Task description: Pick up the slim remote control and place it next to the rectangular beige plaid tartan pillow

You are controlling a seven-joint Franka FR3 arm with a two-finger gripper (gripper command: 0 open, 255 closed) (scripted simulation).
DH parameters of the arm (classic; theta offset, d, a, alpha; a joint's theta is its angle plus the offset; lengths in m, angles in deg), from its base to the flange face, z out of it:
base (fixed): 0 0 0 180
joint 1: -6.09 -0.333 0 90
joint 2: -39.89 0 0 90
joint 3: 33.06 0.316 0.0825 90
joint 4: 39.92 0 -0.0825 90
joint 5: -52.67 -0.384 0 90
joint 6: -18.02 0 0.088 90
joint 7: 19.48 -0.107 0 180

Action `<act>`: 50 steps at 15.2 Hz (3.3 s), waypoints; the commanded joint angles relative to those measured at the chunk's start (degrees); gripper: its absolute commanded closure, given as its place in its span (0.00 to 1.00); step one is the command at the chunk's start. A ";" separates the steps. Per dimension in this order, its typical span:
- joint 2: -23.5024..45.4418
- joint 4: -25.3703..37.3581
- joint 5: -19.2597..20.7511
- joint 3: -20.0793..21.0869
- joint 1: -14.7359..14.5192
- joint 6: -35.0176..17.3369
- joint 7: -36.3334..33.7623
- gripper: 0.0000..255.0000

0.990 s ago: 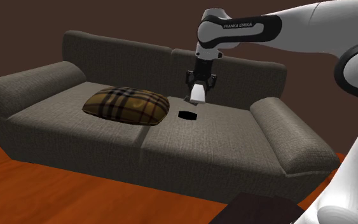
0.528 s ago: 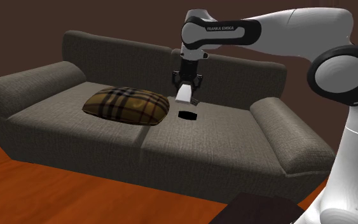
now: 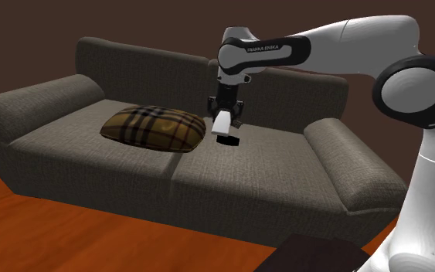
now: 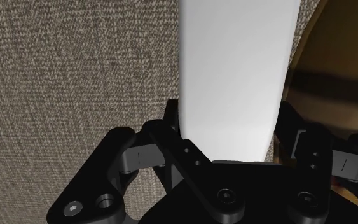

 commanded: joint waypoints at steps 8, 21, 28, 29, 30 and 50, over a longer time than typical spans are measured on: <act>0.82 -5.77 0.13 -0.01 -0.04 -6.63 -0.25 1.00; 3.78 -11.73 0.49 -0.14 -0.07 -15.54 -0.55 1.00; 5.67 -13.64 0.71 -0.22 -0.11 -19.33 -0.71 1.00; 5.67 -13.64 0.71 -0.22 -0.11 -19.33 -0.71 1.00; 5.67 -13.64 0.72 -0.22 -0.11 -19.33 -0.71 1.00; 2.81 -10.23 0.38 -0.07 -0.07 -13.08 -0.50 0.00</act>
